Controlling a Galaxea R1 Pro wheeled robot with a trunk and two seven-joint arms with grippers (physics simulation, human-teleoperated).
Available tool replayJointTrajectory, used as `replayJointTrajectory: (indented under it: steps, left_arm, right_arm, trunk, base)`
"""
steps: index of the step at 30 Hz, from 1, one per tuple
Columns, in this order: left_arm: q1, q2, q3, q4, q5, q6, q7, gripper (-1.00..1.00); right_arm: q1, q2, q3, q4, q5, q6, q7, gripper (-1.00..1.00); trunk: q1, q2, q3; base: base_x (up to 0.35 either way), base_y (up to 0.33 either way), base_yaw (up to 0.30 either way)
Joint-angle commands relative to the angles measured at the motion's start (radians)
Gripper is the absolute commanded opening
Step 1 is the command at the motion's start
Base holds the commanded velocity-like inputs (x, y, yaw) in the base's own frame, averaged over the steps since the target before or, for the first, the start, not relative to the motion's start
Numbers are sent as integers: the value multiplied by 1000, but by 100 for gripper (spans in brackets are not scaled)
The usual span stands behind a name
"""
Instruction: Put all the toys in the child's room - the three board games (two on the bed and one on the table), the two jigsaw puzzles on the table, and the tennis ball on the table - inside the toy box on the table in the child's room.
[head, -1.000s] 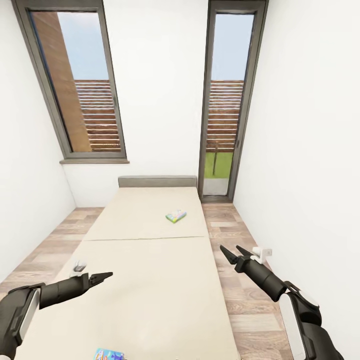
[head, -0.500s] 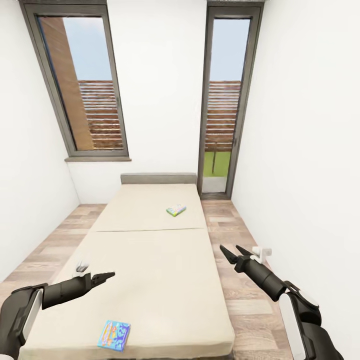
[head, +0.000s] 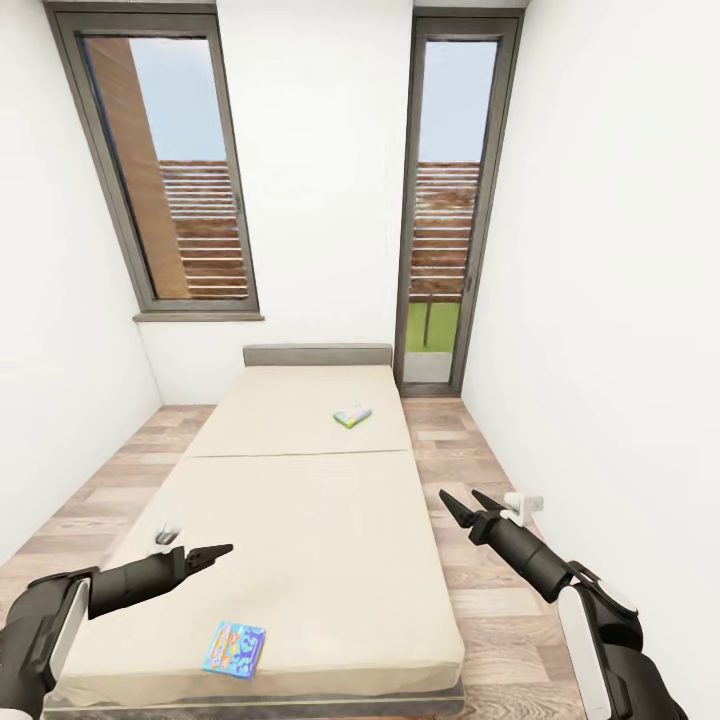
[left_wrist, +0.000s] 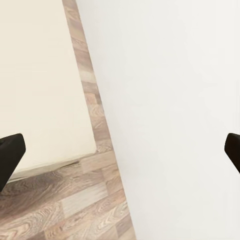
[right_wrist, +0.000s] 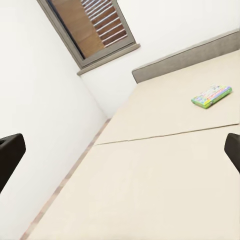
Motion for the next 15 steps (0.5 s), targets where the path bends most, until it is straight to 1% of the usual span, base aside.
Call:
replayJointTrajectory:
  steps: [1,15]
  left_arm:
    - [-1,0,1,0,2,10,-2,100]
    - [-1,-5,3,0,3,13,3,100]
  right_arm:
    - [-1,1,-2,-1,-7,9,3,100]
    - [-1,1,-2,-3,-6,11,2,100]
  trunk:
    - [1,-2,-2]
    - [54,-100,-46]
  base:
    - [-4,0,0]
    - [0,0,0]
